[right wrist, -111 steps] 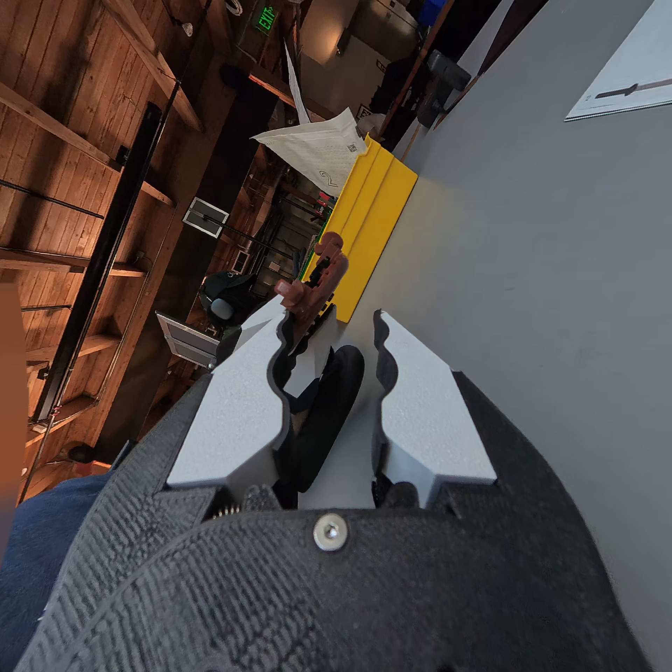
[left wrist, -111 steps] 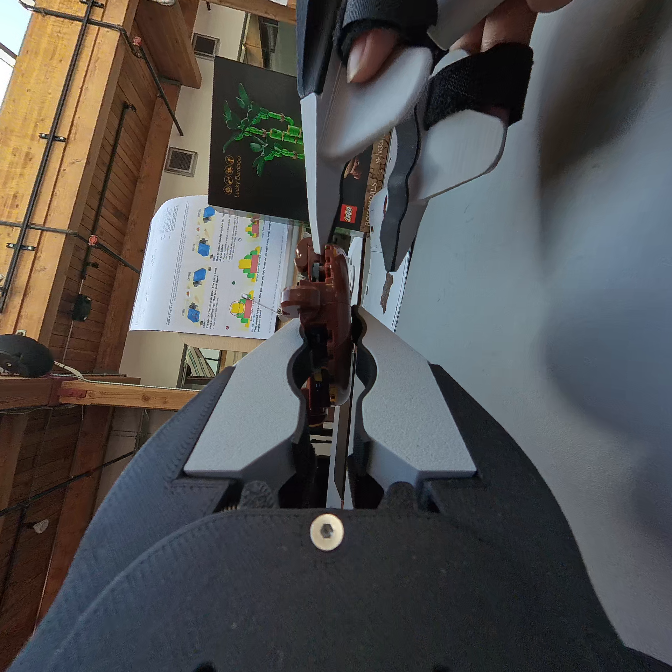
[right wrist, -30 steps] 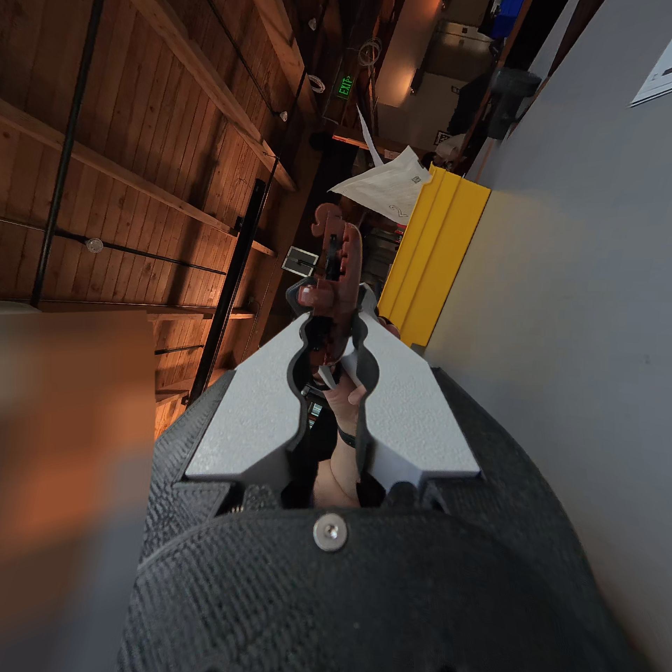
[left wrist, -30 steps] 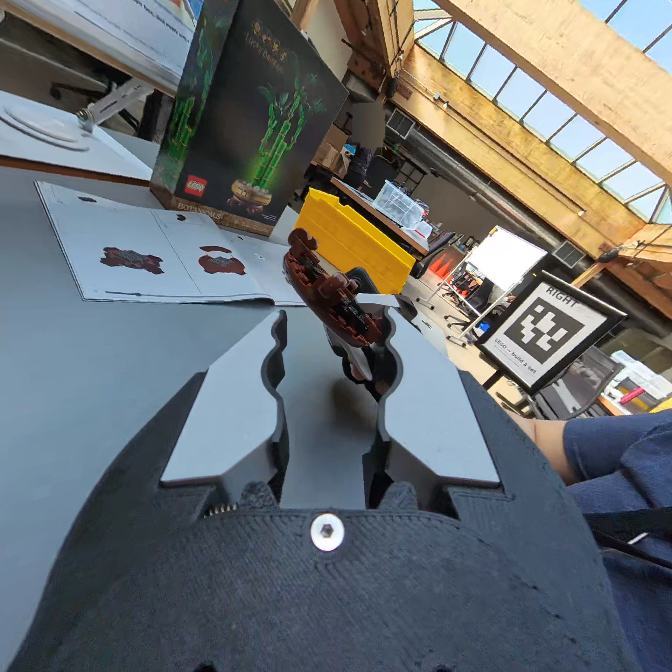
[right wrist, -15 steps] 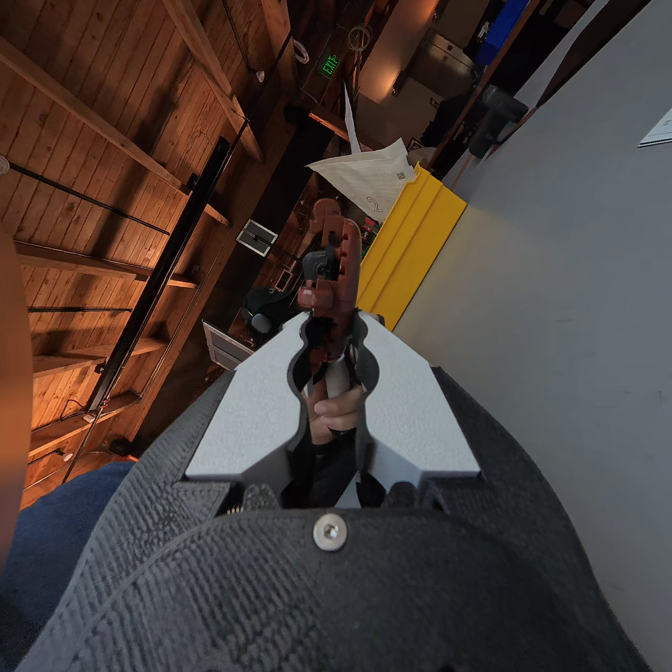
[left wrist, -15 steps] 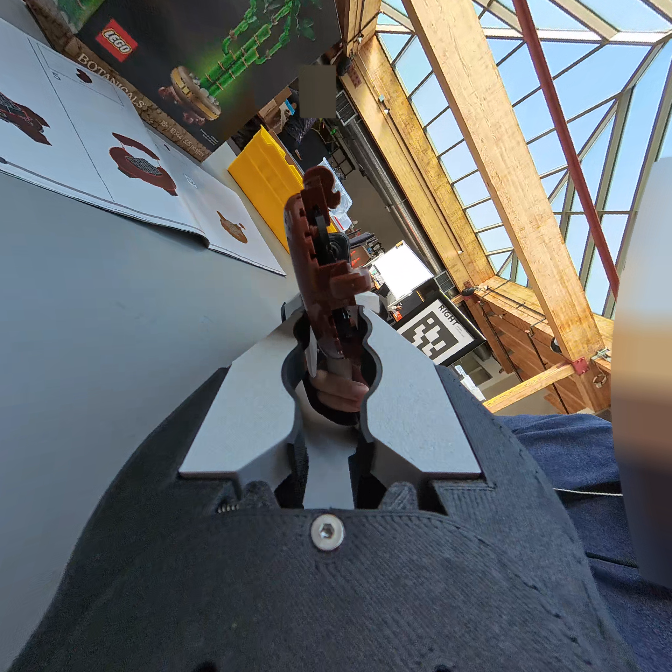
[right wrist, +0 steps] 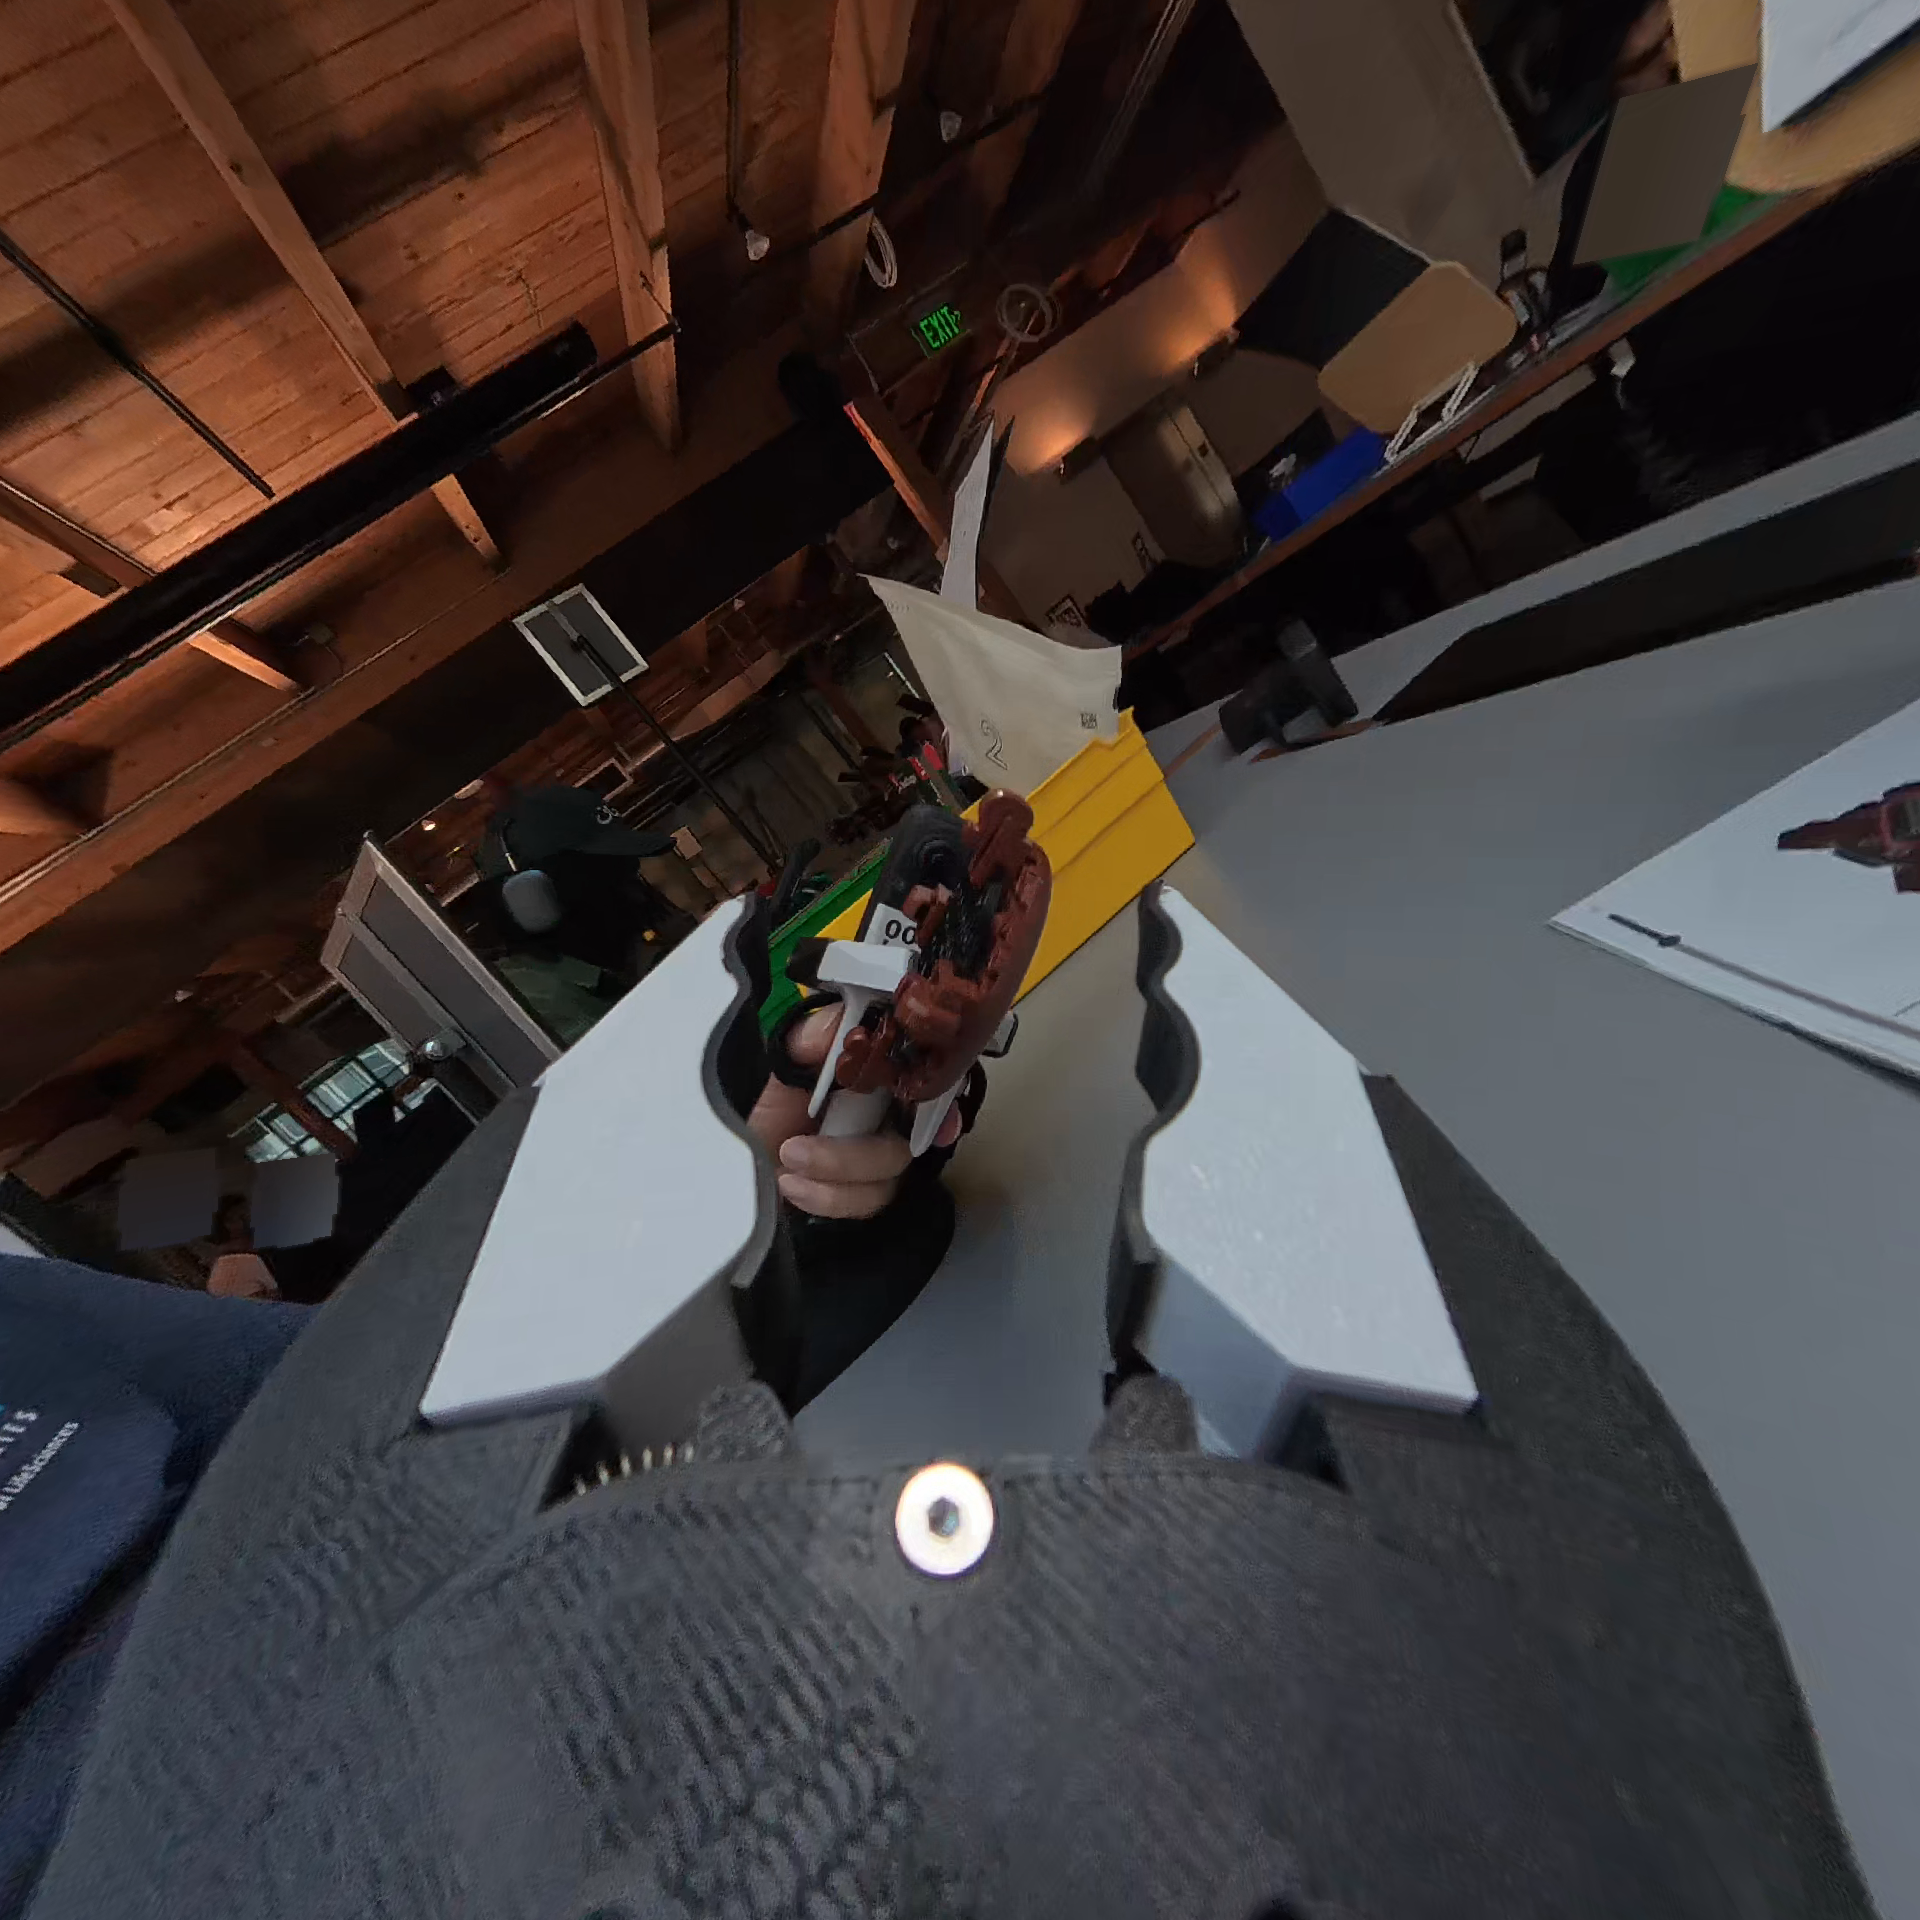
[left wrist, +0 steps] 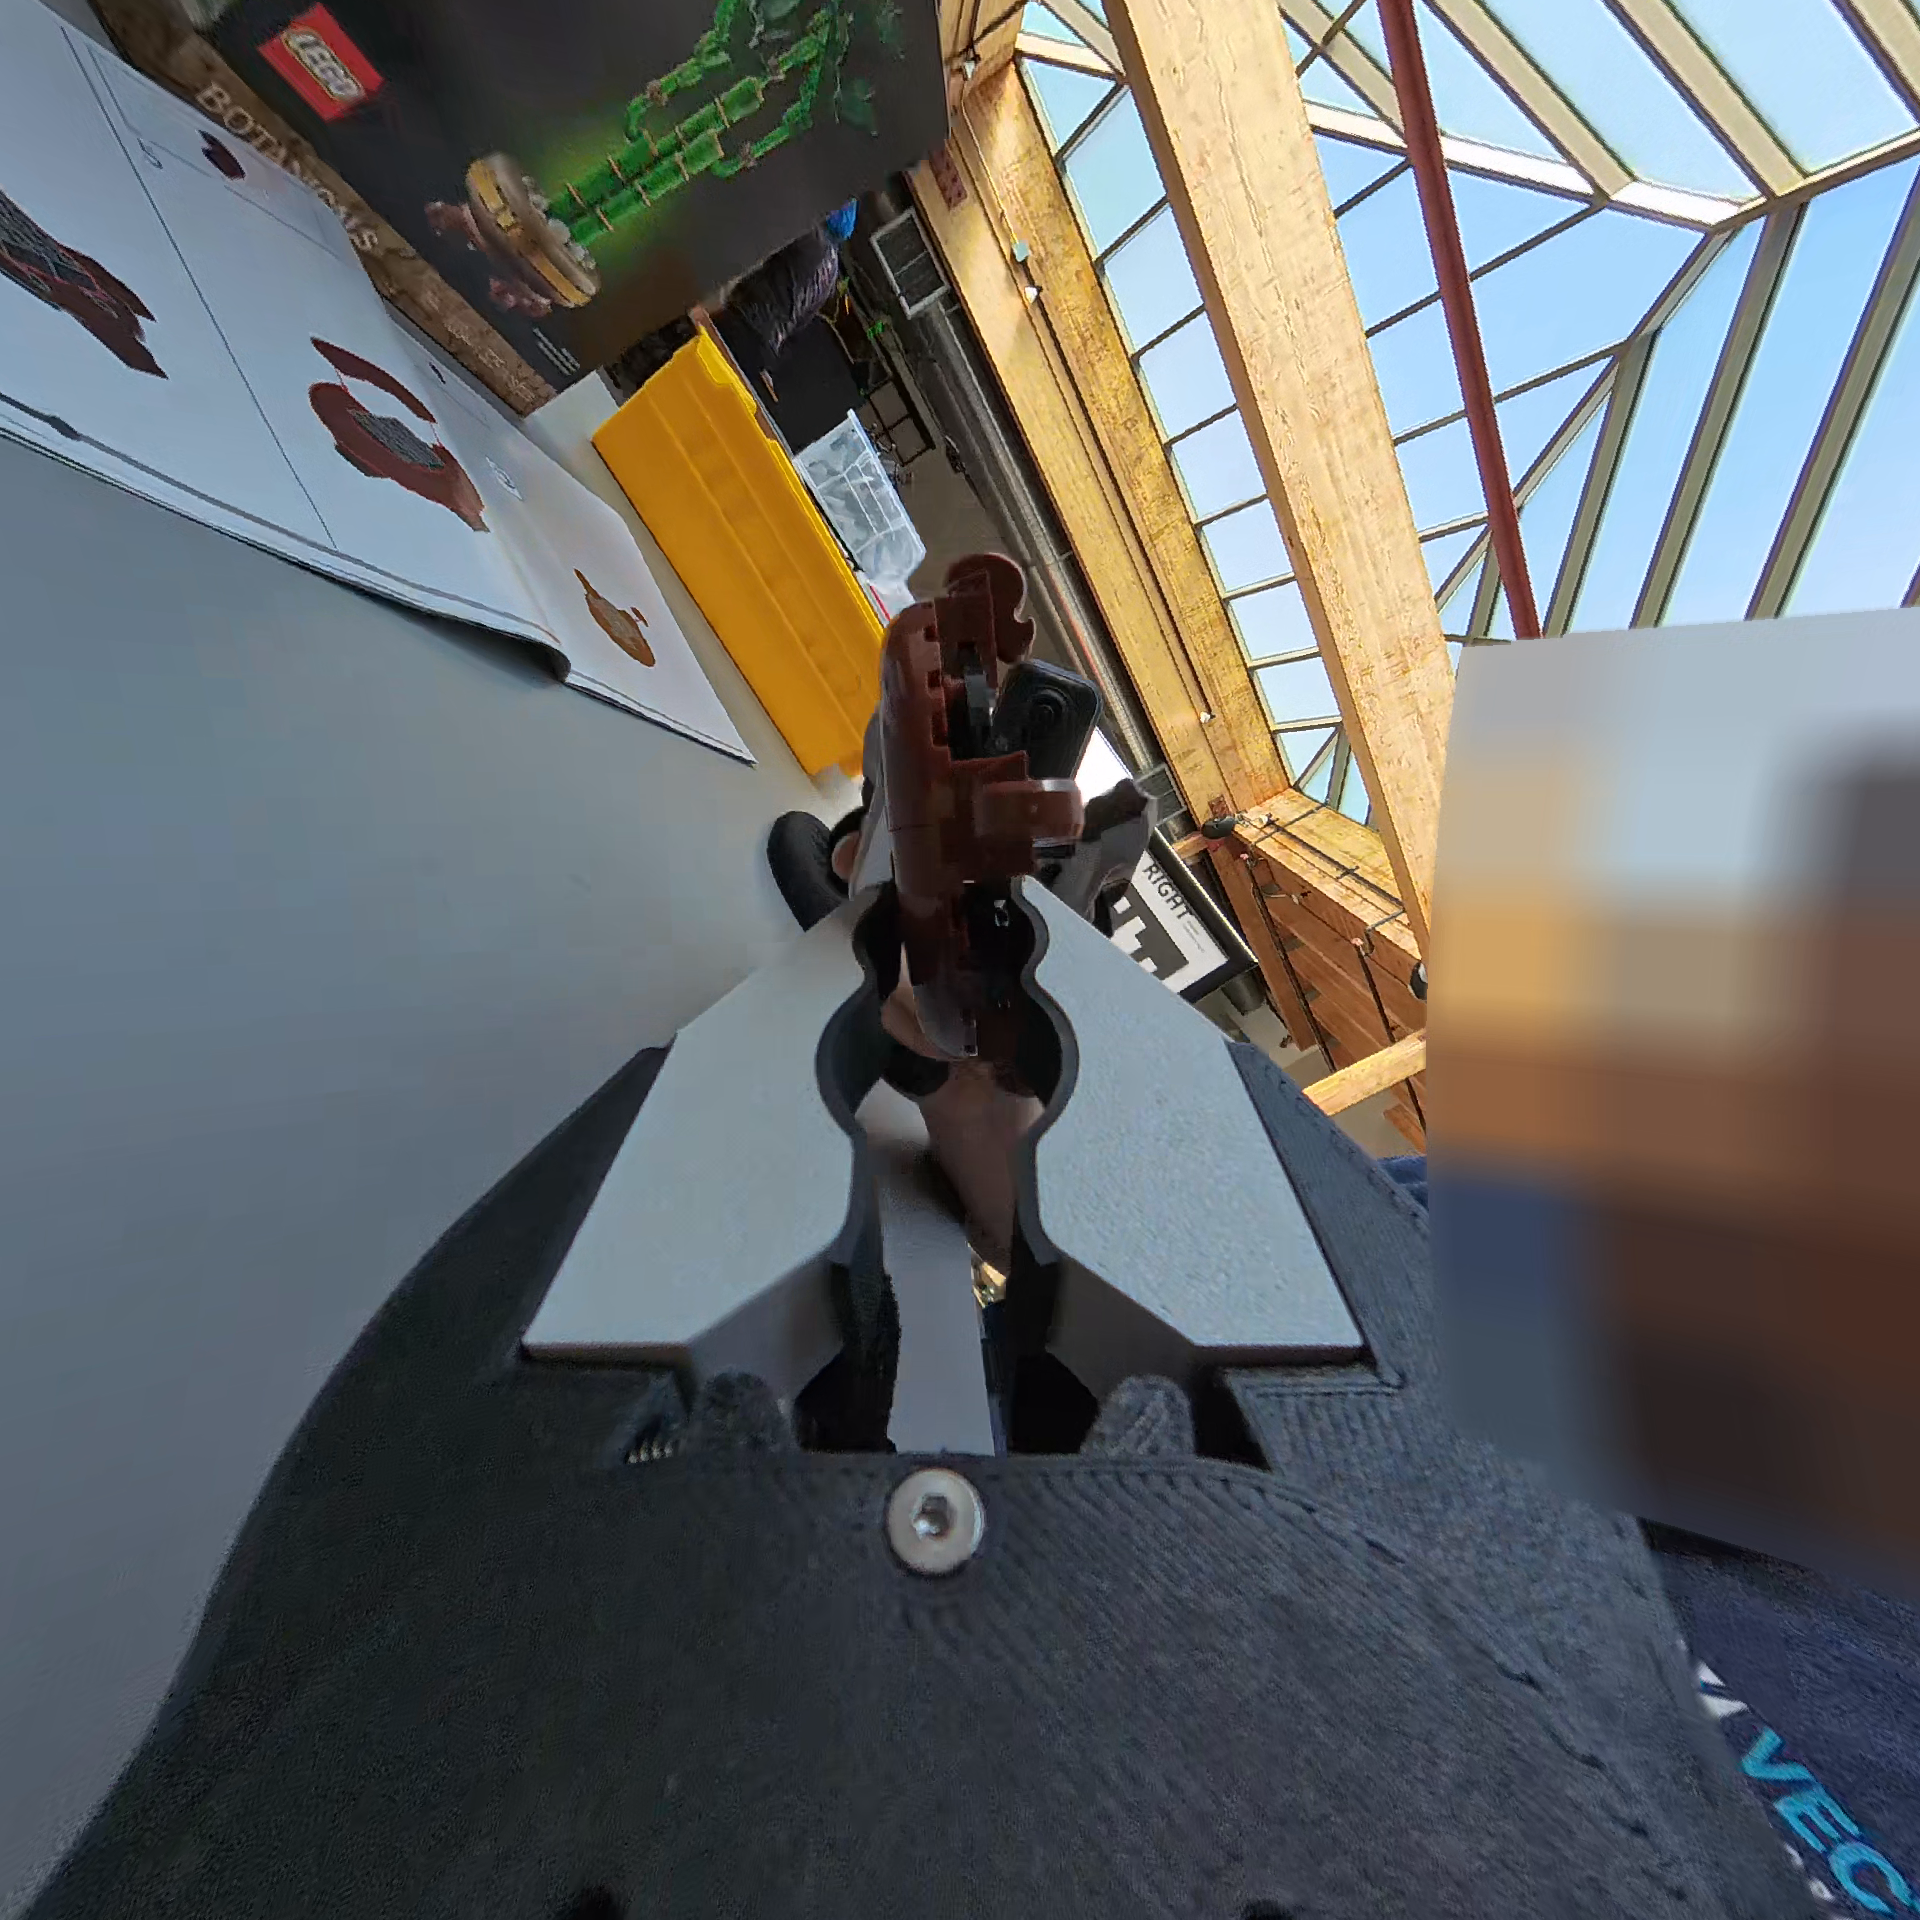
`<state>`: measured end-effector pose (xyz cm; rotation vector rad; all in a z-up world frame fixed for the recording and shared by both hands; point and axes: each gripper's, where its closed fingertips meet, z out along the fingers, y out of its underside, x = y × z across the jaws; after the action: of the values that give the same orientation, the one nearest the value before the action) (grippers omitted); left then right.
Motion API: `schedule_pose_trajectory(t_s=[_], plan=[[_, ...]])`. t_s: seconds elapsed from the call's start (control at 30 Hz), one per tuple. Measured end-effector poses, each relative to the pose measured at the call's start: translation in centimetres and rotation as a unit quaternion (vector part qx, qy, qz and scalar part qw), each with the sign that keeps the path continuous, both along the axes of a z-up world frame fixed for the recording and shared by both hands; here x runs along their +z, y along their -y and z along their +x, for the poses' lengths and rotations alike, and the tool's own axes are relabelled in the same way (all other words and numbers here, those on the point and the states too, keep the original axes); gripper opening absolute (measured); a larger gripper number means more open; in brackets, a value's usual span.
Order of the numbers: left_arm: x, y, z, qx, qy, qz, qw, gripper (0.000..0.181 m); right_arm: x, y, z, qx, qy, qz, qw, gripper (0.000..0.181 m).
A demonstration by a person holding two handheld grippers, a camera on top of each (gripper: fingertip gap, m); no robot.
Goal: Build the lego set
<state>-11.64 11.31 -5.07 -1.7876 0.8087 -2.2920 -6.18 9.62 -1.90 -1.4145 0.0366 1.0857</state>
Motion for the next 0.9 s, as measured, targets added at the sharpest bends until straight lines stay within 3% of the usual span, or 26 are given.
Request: schedule_pose_trajectory(t_s=[0.1, 0.23, 0.57, 0.83, 0.9], plan=[[-0.3, 1.5, -0.6, -0.085, -0.002, -0.048, 0.995, 0.018, 1.4, 0.7, -0.8, -0.013, 0.074, 0.065, 0.995, 0.087], [-1.0, 4.2, -0.4, -0.146, -0.022, -0.030, 0.989, 0.018, -0.6, 0.7, -3.7, -0.001, 0.193, 0.069, 0.979, 0.094], [-1.3, 4.6, -0.3, -0.150, -0.032, -0.030, 0.988, 0.017, -0.7, 1.5, -5.6, -0.002, 0.235, 0.106, 0.966, 0.080], [-1.5, 4.9, -0.2, -0.155, -0.038, -0.023, 0.987, 0.017, -0.5, 1.2, -4.7, -0.039, 0.251, 0.116, 0.960, 0.083], [-1.5, 4.9, -0.2, -0.156, -0.038, -0.022, 0.987, 0.017, -0.8, 1.3, -5.3, -0.020, 0.259, 0.114, 0.959, 0.078]])
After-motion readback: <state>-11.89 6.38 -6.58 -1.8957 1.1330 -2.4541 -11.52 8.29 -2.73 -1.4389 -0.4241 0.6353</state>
